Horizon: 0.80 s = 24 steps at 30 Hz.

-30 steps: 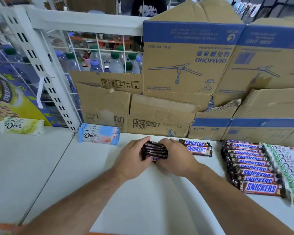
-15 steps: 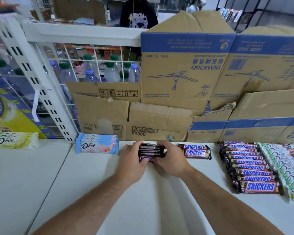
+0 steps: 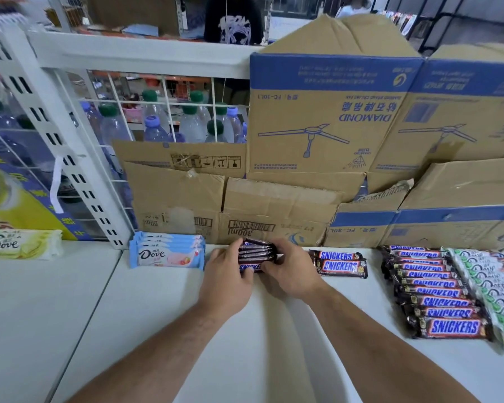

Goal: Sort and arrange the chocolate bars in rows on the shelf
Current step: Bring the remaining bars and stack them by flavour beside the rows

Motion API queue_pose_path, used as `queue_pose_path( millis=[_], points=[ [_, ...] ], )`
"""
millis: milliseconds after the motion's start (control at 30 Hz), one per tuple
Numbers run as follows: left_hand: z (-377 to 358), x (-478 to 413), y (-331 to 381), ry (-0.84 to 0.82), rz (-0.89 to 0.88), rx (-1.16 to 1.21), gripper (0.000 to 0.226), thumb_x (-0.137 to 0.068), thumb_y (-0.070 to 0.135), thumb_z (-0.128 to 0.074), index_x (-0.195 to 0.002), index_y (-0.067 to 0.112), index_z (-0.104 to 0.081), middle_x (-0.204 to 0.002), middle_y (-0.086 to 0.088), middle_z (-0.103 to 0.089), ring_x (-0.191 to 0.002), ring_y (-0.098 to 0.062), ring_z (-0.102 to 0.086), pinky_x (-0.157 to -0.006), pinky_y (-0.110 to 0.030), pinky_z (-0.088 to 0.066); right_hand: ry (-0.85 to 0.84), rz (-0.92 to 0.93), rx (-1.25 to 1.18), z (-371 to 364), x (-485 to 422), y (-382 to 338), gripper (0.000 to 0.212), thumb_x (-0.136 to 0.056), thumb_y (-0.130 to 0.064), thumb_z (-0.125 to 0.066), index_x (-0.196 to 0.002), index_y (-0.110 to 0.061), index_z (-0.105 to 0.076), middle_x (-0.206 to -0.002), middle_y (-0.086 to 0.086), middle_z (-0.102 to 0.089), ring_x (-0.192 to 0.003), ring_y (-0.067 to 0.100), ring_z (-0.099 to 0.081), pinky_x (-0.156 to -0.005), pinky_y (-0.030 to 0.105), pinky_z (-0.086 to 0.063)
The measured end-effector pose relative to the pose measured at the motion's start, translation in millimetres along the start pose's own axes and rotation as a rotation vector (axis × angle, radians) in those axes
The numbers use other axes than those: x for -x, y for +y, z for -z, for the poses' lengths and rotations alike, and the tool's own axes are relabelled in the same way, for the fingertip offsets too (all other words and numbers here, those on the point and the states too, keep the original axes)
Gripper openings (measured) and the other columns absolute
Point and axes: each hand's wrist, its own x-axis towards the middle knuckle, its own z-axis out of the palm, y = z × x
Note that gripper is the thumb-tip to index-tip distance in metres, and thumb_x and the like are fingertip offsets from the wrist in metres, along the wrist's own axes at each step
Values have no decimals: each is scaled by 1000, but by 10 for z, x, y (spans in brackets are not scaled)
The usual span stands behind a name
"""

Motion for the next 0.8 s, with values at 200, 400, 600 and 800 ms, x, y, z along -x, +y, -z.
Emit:
queue_pose_path(
  millis=[200,400,600,800],
  points=[
    [3,-1,4,50,99,96,70,-77,21,-73,-140,12,-42,-122,-8,-60,-115,-27,-49,-99,-36,-39,44,-14,-81,0,-44,-17,39,-76,-11,-74,-111,-25,-64,-92,-13,-69,-87,8,-66,-80,20,-46],
    [12,-7,-17,104,86,128,52,-77,26,-71,-127,18,-58,-111,-2,-68,-103,-23,-59,-90,-37,-49,139,-54,-153,-55,-38,30,30,-74,-15,-78,-98,-29,-66,-91,-14,-70,-87,7,-67,-82,24,-51],
    [-44,-36,-27,89,15,-75,53,-83,28,-58,-130,3,-57,-120,-14,-65,-106,-34,-55,-96,-38,-43,110,-41,-154,-46,-30,20,21,-80,-16,-74,-94,-31,-67,-81,-20,-69,-76,-5,-64,-69,11,-45],
    [-15,-22,15,100,86,57,48,-89,22,-62,-134,8,-50,-121,-13,-62,-112,-32,-52,-97,-40,-40,195,-61,-140,-53,14,32,25,-81,-22,-75,-101,-32,-67,-78,-26,-64,-76,-12,-60,-65,2,-40]
  ],
)
